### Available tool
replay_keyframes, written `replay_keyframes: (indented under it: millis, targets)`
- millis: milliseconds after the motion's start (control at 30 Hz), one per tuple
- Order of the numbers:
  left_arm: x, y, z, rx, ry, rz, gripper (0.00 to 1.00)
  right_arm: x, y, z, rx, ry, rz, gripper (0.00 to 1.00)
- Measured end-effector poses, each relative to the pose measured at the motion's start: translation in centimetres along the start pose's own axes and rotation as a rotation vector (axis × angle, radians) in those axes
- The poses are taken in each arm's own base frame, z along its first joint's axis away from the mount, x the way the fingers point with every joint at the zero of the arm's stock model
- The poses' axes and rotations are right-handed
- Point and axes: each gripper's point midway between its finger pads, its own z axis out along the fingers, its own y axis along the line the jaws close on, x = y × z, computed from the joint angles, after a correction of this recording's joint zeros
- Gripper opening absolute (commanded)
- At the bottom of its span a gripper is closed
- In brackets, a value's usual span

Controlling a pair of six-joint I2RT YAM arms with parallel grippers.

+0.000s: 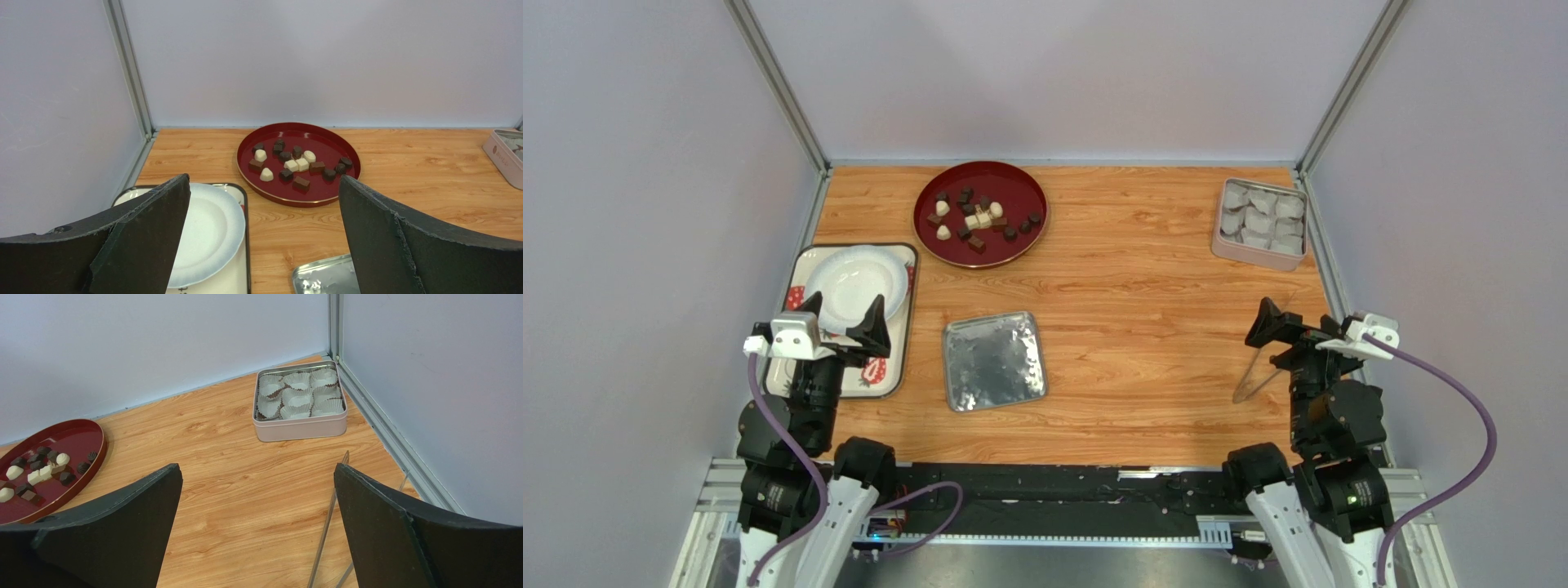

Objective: Pack the chocolate

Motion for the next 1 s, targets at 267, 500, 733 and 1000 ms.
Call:
replay_keyframes:
  millis: [267, 500, 733, 1000]
  targets:
    - [-0.2, -0.2, -0.2, 0.011, -0.009, -0.011, 0.99, 0.1, 0.4, 0.0, -0.019, 0.013, -0.002, 0.99]
    - [0.2, -0.8, -0.8, 0.038, 0.009, -0.057, 0.99, 1.0, 1.8, 1.5, -0.037, 0.142, -0.026, 0.99]
    - [1.6, -1.0, -1.6, 0.045, 0.068, -0.104, 0.98, 4.2, 5.2, 6.4, -0.035, 0.394, -0.028, 1.0]
    - [1.9, -1.3, -2.0, 0.067, 0.079, -0.102, 0.98, 9.6, 6.0, 14.3, 0.101, 0.652, -0.08, 1.0]
